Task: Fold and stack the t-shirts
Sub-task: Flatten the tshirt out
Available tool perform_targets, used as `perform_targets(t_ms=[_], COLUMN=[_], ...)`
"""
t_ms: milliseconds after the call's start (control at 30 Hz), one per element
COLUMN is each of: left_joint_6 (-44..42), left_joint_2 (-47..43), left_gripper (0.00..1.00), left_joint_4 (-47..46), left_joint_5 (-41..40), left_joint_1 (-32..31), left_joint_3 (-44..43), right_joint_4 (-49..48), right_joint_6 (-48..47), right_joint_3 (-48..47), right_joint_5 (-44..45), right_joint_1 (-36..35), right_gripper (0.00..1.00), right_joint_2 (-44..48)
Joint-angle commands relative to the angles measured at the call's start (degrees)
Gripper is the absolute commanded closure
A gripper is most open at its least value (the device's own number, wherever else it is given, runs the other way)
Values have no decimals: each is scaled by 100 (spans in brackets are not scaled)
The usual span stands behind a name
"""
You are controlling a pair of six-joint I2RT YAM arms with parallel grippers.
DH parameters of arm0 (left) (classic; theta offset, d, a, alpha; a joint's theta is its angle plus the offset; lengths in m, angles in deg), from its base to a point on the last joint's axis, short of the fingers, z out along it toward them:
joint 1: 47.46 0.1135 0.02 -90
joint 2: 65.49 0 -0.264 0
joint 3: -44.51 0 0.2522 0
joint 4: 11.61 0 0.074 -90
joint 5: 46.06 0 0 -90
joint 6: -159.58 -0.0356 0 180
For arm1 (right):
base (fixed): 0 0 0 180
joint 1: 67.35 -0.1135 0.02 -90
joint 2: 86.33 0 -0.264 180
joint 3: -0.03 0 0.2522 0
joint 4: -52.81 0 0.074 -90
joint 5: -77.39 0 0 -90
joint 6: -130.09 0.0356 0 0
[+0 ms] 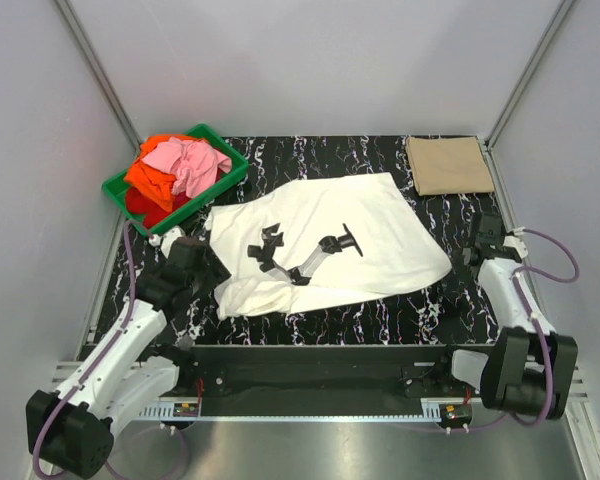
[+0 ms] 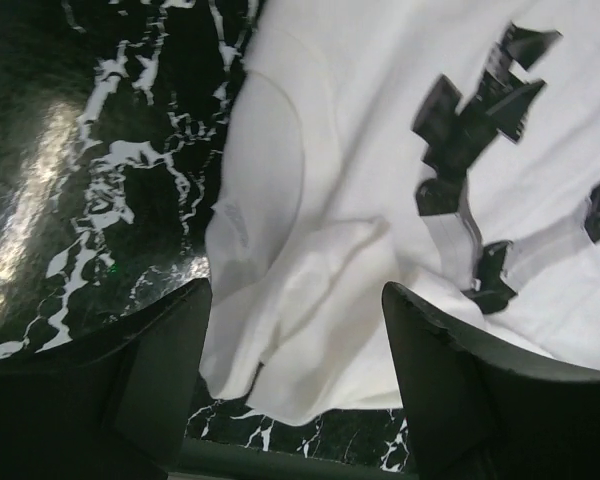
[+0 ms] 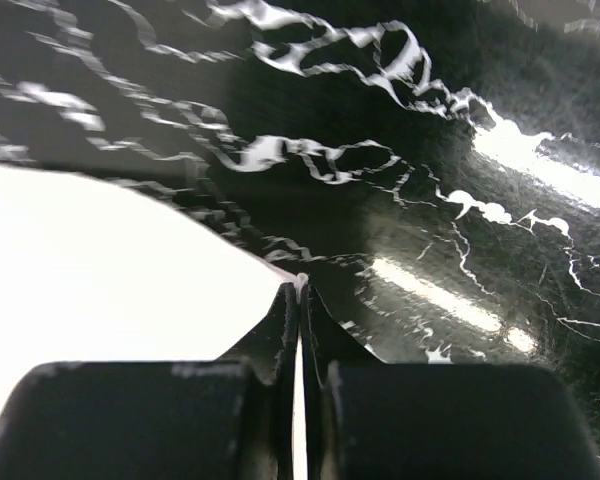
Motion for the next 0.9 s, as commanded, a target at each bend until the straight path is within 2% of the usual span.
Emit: perform_targets(t_ms=[0, 67, 133, 233, 300, 400, 467, 567, 700, 867], left_joint_6=[576, 647, 280, -310, -861, -770, -698, -882, -962, -444], left_joint_2=[-68, 28, 116, 152, 178, 161, 90, -33, 457, 390], left_gripper=[26, 26, 27, 30, 30, 31, 35, 39, 43, 45], left_joint_4=[493, 485, 258, -164, -428, -324, -324, -280, -174, -105], left_joint_5=[-910, -701, -289, 948, 1390, 1401, 1402, 1025, 1277, 955], left_joint_1=[47, 65, 65, 48, 48, 12, -75, -584, -910, -1200], left_joint_3=[-103, 2, 90, 151, 82, -6, 2, -94, -235, 28], right_joint_4=[266, 371, 433, 556, 591, 732, 759, 776, 776, 715], right_joint_6=[-168, -168, -212, -264, -273, -186, -98, -106, -115, -124], right_joint_3=[-173, -146, -137, -129, -120, -85, 3, 65, 82, 91], right_joint_5=[404, 377, 421, 430, 377, 456, 605, 641, 544, 404], right_joint_1=[37, 37, 37, 37, 37, 37, 28, 37, 37, 37], right_gripper=[100, 100, 100, 100, 100, 100, 100, 100, 100, 100], right_joint_2=[631, 781, 931, 1115, 1264, 1528, 1808, 1986, 1898, 1907])
